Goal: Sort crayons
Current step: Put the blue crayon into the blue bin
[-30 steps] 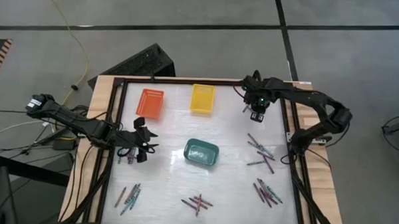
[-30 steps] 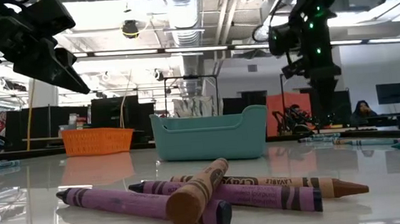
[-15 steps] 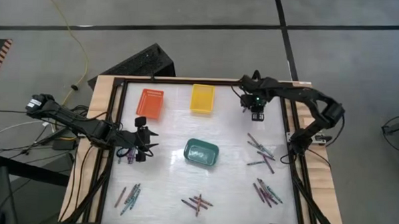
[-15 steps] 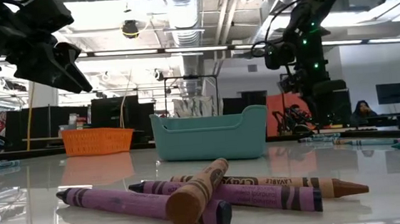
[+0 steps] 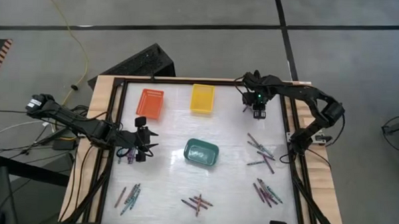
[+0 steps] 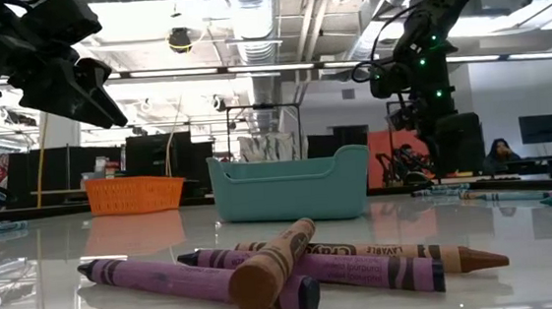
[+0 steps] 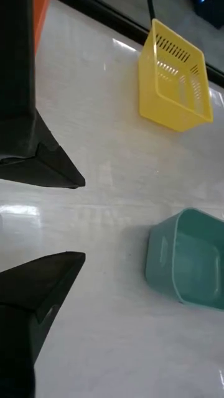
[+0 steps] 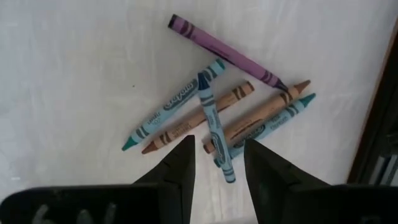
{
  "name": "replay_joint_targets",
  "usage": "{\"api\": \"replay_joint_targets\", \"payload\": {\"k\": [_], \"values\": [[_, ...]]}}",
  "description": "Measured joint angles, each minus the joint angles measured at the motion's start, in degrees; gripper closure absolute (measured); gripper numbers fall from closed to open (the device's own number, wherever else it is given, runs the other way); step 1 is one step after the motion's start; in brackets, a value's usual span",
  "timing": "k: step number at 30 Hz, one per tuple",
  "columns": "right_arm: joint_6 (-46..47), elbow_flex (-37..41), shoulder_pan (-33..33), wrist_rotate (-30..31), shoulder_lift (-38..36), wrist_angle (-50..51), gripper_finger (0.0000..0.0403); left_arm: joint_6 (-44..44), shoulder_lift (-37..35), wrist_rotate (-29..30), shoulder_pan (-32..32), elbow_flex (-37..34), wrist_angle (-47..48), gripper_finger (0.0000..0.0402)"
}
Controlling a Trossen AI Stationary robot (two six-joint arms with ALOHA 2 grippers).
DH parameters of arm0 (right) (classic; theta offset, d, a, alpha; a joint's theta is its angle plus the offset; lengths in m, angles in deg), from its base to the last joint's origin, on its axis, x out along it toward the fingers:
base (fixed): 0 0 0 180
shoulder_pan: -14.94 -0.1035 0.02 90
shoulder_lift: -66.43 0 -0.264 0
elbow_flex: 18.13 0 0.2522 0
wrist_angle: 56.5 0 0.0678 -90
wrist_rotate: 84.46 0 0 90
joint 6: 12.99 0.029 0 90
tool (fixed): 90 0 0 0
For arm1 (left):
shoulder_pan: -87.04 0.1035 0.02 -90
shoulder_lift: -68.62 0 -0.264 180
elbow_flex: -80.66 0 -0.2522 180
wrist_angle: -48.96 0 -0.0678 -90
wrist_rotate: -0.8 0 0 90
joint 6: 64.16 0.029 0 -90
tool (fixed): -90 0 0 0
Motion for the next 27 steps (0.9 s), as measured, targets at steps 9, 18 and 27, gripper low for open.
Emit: {"api": "replay_joint_targets", "payload": {"k": [9,18,27], "values": [[0.8,0.3,0.5,-0.4,2.5,0.2,0.0271,-0.6,0.0,0.0,0.0,0.0,0.0,0.0233],[1.6,0.3,0.4,-0.4,5.5,-0.5,0.0272,-3.2,0.0,-0.1,0.0,0.0,0.1,0.0233],[0.3,0.3,-0.3,-0.4,5.5,-0.1,0.0333,-3.9,0.0,0.0,0.0,0.0,0.0,0.0233]]}}
